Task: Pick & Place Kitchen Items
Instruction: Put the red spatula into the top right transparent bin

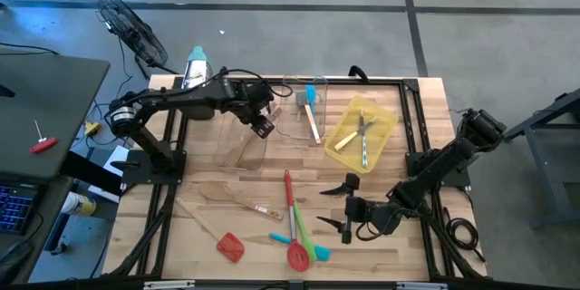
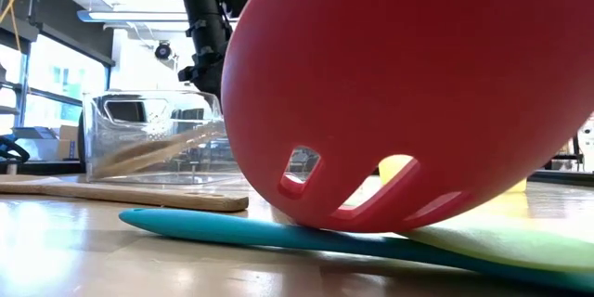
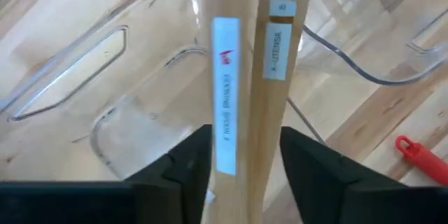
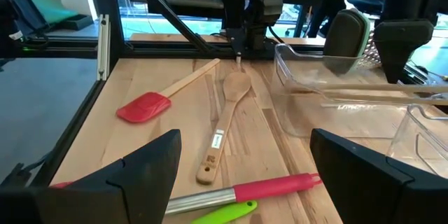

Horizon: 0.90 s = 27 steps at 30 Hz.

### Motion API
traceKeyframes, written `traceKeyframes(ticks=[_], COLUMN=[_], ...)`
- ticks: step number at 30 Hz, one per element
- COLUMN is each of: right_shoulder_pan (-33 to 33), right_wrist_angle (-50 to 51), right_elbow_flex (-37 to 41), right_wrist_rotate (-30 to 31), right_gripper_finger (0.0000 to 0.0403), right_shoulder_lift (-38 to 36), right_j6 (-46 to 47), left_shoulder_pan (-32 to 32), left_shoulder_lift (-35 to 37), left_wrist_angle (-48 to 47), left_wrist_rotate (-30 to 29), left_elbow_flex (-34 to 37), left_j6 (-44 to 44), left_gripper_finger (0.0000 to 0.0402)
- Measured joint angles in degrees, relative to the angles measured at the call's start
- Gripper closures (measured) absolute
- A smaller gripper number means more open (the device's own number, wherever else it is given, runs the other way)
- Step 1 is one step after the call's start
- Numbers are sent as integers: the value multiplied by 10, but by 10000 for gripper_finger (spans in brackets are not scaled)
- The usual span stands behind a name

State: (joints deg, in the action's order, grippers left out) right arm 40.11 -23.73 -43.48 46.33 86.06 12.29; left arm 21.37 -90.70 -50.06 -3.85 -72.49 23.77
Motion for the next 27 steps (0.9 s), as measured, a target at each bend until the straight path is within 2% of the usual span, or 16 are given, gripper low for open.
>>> traceKeyframes(ticks=[3, 7, 14, 20, 27], right_shoulder_pan=[-5, -12, -15, -15, -15], right_wrist_angle=[5, 14, 12, 13, 22], right_elbow_flex=[0, 0, 0, 0, 0], right_wrist_rotate=[0, -1, -17, -26, -33], right_gripper_finger=[93, 93, 93, 93, 93], right_shoulder_lift=[0, 0, 0, 0, 0], right_j6=[4, 15, 16, 16, 16], left_shoulder_pan=[0, 0, -14, -73, -184], left_shoulder_lift=[0, 0, -1, -1, 0], left_wrist_angle=[6, 6, -79, -142, -242], left_wrist_rotate=[-12, -16, -2, 23, 24], left_elbow_flex=[0, 0, -65, -143, -191], left_j6=[0, 0, -1, -11, -37], left_gripper_finger=[213, 204, 204, 204, 204])
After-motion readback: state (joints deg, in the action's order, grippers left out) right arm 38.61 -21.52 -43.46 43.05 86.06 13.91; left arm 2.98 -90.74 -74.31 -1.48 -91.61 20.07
